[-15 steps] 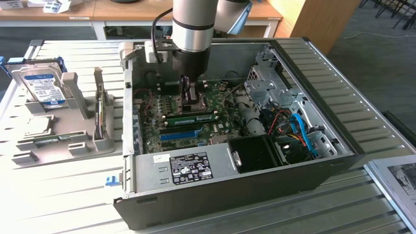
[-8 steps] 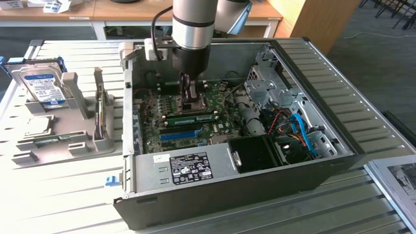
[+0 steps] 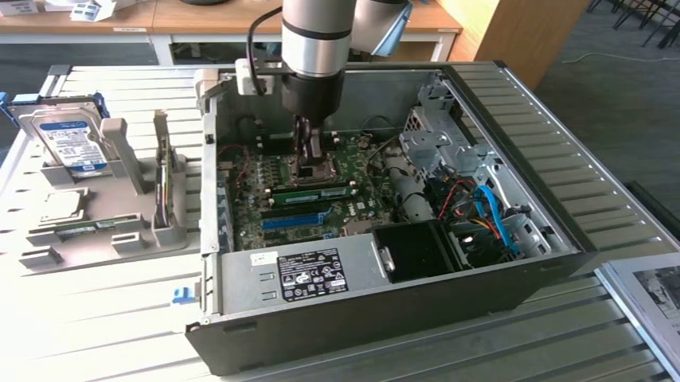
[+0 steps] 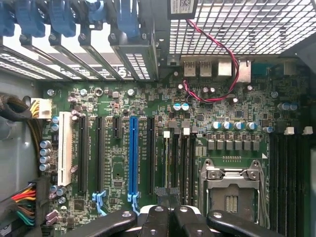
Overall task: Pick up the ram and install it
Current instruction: 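Press down the ram until it locks into place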
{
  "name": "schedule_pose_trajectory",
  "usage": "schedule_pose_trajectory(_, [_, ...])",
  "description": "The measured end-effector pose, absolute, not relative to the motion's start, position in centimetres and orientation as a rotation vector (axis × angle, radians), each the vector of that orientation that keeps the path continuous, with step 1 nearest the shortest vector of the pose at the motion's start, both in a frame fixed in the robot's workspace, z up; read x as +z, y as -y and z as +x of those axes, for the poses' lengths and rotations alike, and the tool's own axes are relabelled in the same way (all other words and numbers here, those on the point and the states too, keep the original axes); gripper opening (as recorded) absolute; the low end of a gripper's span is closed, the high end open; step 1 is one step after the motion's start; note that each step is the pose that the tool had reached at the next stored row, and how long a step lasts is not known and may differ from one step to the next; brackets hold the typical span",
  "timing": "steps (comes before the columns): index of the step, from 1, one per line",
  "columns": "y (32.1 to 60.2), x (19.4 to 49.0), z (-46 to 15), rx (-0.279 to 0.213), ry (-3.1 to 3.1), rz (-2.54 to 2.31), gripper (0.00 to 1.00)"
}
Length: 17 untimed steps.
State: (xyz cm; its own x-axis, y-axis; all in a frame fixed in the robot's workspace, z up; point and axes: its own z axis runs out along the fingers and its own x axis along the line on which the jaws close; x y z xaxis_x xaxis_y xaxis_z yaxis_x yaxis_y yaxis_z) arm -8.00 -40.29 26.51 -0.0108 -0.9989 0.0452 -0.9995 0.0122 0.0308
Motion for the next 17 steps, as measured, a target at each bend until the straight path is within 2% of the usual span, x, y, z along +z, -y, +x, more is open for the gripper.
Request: schedule_pose_trajectory(17, [40.3, 28.3, -8.0, 0.015, 2.196, 2.171, 0.1])
